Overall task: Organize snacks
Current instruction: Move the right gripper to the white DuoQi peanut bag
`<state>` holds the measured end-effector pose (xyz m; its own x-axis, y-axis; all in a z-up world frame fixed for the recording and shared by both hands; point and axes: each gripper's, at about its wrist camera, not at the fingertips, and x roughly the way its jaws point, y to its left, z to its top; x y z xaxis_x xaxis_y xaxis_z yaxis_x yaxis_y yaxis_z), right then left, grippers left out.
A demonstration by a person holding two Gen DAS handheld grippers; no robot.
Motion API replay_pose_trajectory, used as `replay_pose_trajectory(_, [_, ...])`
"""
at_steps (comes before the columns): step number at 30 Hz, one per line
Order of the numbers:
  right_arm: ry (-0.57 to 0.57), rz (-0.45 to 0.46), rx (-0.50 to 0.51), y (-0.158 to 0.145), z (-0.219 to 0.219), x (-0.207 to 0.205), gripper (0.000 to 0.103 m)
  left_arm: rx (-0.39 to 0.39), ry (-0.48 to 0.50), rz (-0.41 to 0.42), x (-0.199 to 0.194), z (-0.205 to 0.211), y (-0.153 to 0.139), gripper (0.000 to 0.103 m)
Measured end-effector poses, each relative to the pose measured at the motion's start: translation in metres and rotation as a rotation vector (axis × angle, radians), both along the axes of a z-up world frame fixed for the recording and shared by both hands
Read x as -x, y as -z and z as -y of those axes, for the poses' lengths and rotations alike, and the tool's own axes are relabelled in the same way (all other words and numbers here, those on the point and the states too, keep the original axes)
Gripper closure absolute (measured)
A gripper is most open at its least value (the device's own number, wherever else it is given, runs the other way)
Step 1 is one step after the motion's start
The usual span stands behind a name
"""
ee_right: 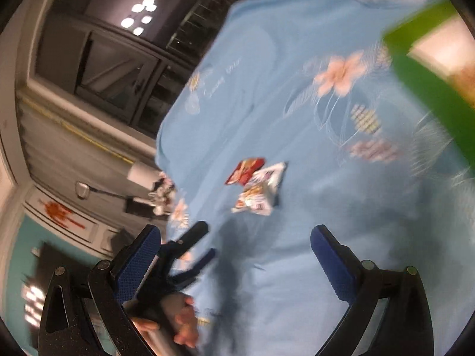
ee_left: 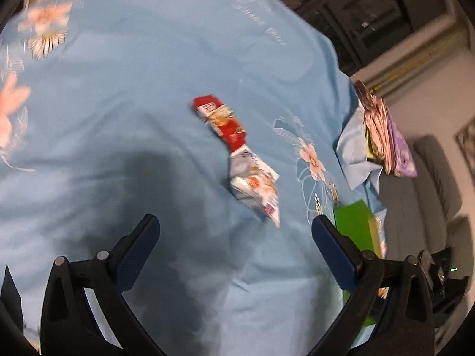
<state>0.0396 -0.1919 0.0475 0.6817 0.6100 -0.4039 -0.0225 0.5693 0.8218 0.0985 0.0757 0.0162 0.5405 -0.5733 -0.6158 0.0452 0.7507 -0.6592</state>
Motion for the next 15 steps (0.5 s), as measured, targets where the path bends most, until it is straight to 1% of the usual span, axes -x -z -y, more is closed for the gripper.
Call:
replay_pose_trajectory(1, [-0.022, -0.013, -0.076, 0.011, -0.004, -0.009, 0.002, -0.004, -0.008, -0.009, -0.004, -0.002, 0.004, 0.001])
replay_pose_trajectory(2, [-0.045, -0.035, -0.147, 0.023, -0.009, -0.02, 0.002, -0.043, -0.027, -0.01, -0.008, -0.004, 0.008, 0.001])
replay_pose_trajectory(3, [-0.068, -0.066, -0.199, 0.036, -0.016, -0.033, 0.002, -0.064, -0.034, -0.006, -0.01, -0.004, 0.008, 0.001])
replay_pose_trajectory(4, [-0.071, -0.08, -0.206, 0.041, -0.02, -0.04, 0.002, -0.078, -0.034, 0.005, -0.013, -0.004, 0.011, 0.001])
replay_pose_trajectory(6, [-0.054, -0.116, -0.161, 0.051, -0.031, -0.055, 0.002, -0.079, -0.03, 0.035, -0.017, -0.006, 0.01, 0.001])
replay_pose_trajectory(8, [-0.043, -0.14, -0.139, 0.057, -0.039, -0.066, 0.002, -0.081, -0.019, 0.03, -0.022, -0.005, 0.009, 0.001])
replay_pose_trajectory(10, [-0.041, -0.137, -0.155, 0.062, -0.043, -0.076, 0.002, -0.076, 0.035, 0.036, -0.029, -0.001, 0.011, 0.001])
replay_pose_trajectory(11, [-0.041, -0.133, -0.153, 0.062, -0.043, -0.08, 0.002, -0.095, 0.057, 0.049, -0.032, 0.003, 0.012, 0.001])
replay_pose_trajectory(13, [-0.044, -0.133, -0.138, 0.059, -0.044, -0.09, 0.002, -0.107, 0.075, 0.087, -0.037, 0.008, 0.014, 0.001])
replay_pose_trajectory(15, [-0.043, -0.148, -0.118, 0.058, -0.042, -0.097, 0.002, -0.092, 0.08, 0.091, -0.048, 0.014, 0.016, 0.001])
